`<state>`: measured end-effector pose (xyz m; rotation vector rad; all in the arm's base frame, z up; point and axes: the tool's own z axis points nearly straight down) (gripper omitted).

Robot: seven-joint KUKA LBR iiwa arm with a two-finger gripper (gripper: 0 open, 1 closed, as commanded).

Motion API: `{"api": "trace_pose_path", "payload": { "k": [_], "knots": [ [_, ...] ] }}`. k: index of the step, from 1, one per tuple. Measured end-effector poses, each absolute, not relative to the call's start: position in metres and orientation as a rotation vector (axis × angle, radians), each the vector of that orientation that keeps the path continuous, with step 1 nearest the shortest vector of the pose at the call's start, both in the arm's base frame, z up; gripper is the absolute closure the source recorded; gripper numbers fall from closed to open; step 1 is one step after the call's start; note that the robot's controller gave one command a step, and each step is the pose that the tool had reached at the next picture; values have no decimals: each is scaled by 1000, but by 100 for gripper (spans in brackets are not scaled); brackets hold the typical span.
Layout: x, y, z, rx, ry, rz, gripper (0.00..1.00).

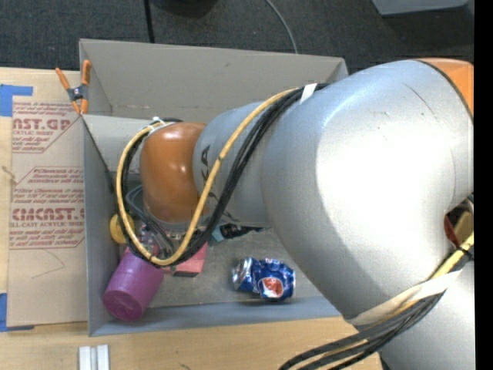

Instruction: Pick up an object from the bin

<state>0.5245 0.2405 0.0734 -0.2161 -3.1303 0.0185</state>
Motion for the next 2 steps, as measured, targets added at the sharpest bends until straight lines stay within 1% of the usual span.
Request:
{"api": "trace_pose_path", "payload": {
  "k": [1,2],
  "knots": [
    [522,241,93,-214,-3123,19,100],
    [523,243,115,-213,-3129,12,100]
  ]
}}
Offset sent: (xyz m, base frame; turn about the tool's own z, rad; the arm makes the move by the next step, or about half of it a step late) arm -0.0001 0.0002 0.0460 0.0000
